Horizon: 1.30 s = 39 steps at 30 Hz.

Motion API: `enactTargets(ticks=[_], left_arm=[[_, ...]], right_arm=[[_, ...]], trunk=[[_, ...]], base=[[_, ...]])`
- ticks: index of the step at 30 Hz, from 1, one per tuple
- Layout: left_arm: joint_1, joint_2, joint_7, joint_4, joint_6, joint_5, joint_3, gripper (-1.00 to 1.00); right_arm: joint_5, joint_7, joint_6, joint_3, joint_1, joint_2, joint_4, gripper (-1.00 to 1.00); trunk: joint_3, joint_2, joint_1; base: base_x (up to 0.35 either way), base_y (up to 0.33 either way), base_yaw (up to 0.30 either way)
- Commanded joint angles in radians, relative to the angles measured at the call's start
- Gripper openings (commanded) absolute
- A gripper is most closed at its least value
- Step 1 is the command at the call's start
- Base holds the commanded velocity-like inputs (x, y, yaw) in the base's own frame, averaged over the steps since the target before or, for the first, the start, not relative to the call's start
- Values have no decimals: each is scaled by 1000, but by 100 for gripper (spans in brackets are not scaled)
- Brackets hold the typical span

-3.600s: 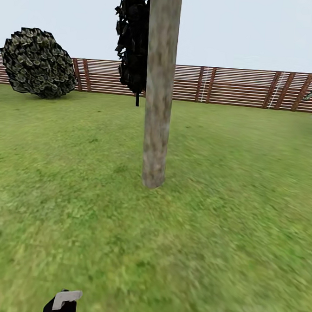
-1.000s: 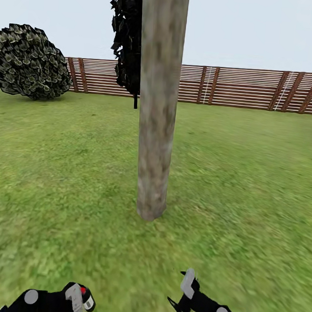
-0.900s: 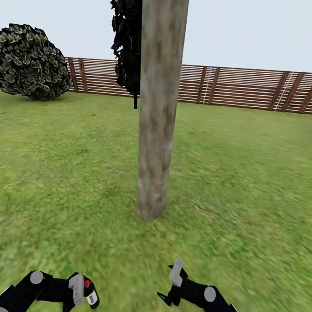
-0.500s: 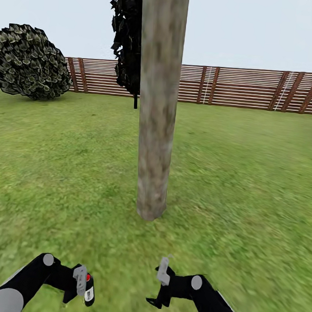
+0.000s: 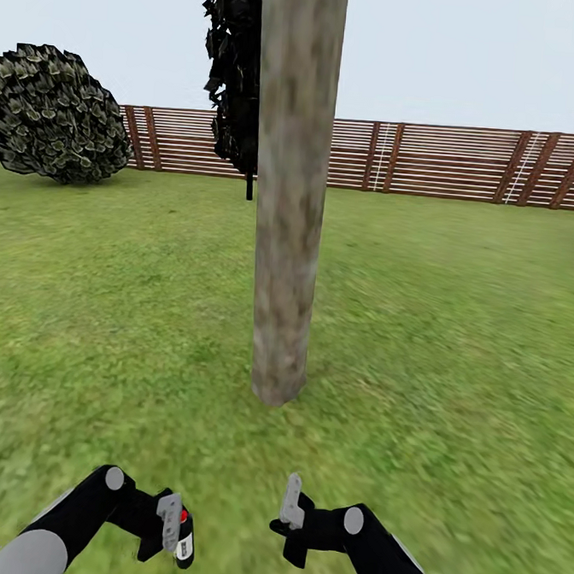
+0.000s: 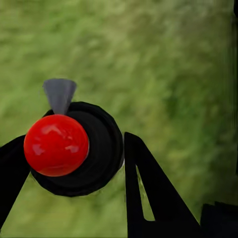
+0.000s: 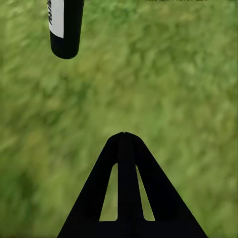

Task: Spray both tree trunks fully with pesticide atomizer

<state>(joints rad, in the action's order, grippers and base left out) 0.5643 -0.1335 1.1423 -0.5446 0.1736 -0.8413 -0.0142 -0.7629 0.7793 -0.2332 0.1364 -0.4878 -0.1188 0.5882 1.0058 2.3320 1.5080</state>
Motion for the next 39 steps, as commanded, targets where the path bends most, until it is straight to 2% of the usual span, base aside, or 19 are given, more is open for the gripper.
enactTargets(ticks=[1, 3, 6, 7, 12, 14, 16, 18, 20, 28, 34, 39], left_arm=[[0, 13, -1, 0, -2, -2, 32, -100], [0, 20, -2, -1, -5, -1, 54, -100], [0, 35, -5, -5, -7, -2, 67, -100], [0, 43, -8, -13, -10, -2, 73, -100], [-2, 62, -12, -14, -11, -4, 75, -100], [-1, 71, -14, -14, -13, -11, 81, -100], [-2, 81, -22, -16, -20, -45, 96, -100], [-3, 94, -43, -24, -29, -76, 103, -100], [-2, 97, -47, -26, -31, -82, 104, -100], [3, 115, -54, -29, -43, -85, 104, -100], [2, 136, -99, -29, -66, -85, 105, -100], [2, 142, -101, -29, -68, -84, 105, -100]], right_arm=[[0, 0, 0, 1, 0, -7, 6, -100], [0, 0, 0, 3, 0, -16, 10, -100], [1, 0, 0, 4, -1, -24, 13, -100], [1, 0, 0, 7, -1, -37, 14, -100], [2, 0, -1, 8, -1, -43, 15, -100], [2, 0, -1, 8, -1, -46, 15, -100], [2, 0, -1, 8, -1, -56, 15, -100], [2, 0, -2, 8, -1, -56, 15, -100], [2, 0, -3, 8, -1, -56, 15, -100], [3, 1, -3, 8, -1, -56, 46, -100], [4, 1, -3, 8, -2, -56, 52, -100], [4, 1, -3, 8, -1, -56, 56, -100]], trunk=[[0, 0, 0], [0, 0, 0], [0, 0, 0], [0, 0, 0], [0, 0, 0], [0, 0, 0], [0, 0, 0], [0, 0, 0], [0, 0, 0], [0, 0, 0], [0, 0, 0], [0, 0, 0]], base=[[0, 0, 0], [0, 0, 0], [0, 0, 0], [0, 0, 0], [0, 0, 0], [0, 0, 0], [0, 0, 0], [0, 0, 0], [0, 0, 0], [0, 0, 0], [0, 0, 0], [0, 0, 0]])
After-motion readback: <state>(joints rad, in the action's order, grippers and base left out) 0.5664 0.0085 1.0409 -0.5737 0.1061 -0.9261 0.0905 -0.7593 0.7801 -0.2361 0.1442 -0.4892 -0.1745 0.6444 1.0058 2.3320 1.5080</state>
